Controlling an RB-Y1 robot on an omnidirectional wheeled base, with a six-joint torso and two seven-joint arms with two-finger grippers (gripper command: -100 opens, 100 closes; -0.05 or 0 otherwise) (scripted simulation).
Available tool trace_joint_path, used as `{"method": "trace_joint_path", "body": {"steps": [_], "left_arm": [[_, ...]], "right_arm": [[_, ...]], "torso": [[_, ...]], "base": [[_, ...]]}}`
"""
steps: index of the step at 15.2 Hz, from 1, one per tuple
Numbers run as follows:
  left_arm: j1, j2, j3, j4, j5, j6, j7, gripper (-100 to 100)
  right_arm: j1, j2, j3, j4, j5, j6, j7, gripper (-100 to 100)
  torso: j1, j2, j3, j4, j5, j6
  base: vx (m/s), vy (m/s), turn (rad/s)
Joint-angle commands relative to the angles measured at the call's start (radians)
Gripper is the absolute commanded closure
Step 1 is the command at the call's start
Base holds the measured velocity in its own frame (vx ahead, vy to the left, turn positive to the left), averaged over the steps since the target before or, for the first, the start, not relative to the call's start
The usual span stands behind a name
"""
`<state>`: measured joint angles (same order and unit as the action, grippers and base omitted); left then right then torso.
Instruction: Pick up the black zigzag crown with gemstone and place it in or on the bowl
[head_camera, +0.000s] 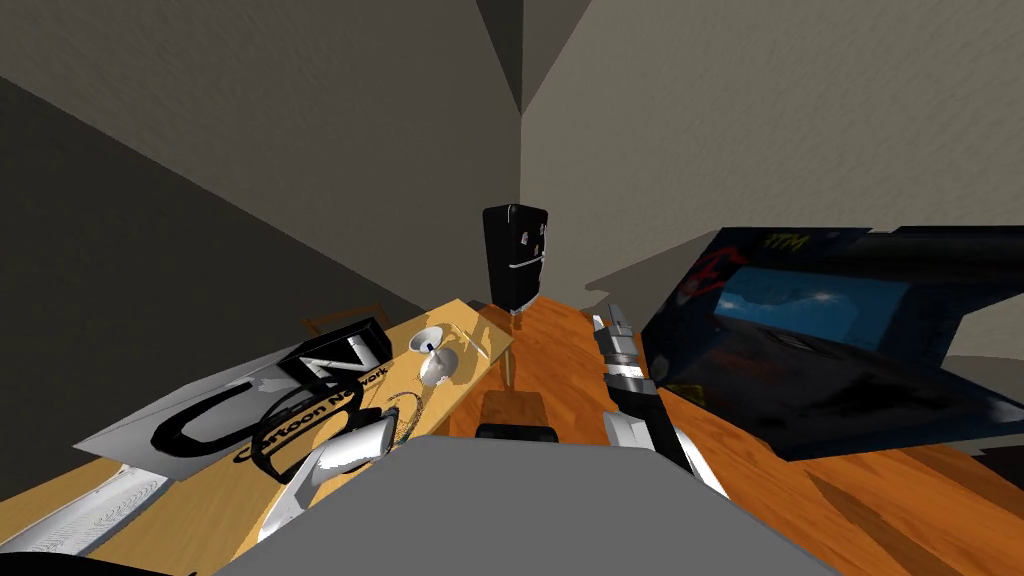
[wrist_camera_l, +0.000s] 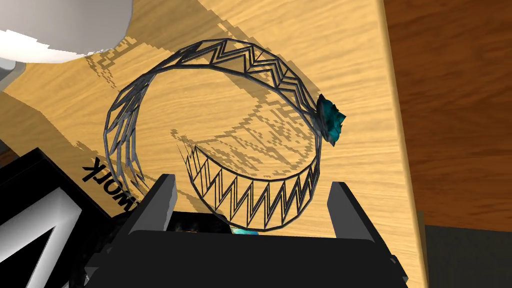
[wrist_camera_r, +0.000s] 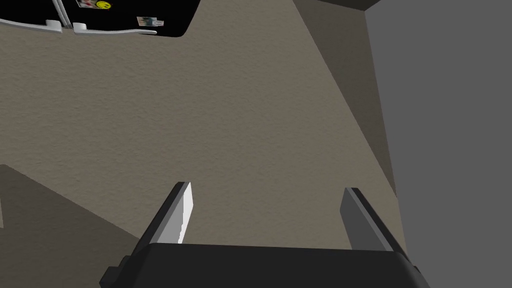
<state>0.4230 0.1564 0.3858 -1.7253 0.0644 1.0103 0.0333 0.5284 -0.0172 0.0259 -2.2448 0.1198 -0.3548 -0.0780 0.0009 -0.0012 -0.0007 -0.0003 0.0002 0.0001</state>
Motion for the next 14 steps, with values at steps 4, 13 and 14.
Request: {"method": "trace_joint_path", "body": {"steps": [4, 13, 14], "left_arm": [[-0.001, 0.0, 0.027, 0.042, 0.012, 0.088, -0.01, -100], [-0.018, 0.002, 0.044, 0.118, 0.017, 0.13, -0.016, -100], [-0.02, 0.002, 0.043, 0.129, 0.015, 0.121, -0.015, -100]], "right_arm": [[0.0, 0.0, 0.0, 0.0, 0.0, 0.0, 0.0, 0], [0.0, 0.0, 0.0, 0.0, 0.0, 0.0, 0.0, 0], [0.0, 0.0, 0.0, 0.0, 0.0, 0.0, 0.0, 0]], "torso": [[0.0, 0.0, 0.0, 0.0, 0.0, 0.0], [0.0, 0.0, 0.0, 0.0, 0.0, 0.0], [0.0, 0.0, 0.0, 0.0, 0.0, 0.0]], "base": [[0.007, 0.021, -0.119], [0.005, 0.015, -0.052], [0.01, 0.019, 0.015]]}}
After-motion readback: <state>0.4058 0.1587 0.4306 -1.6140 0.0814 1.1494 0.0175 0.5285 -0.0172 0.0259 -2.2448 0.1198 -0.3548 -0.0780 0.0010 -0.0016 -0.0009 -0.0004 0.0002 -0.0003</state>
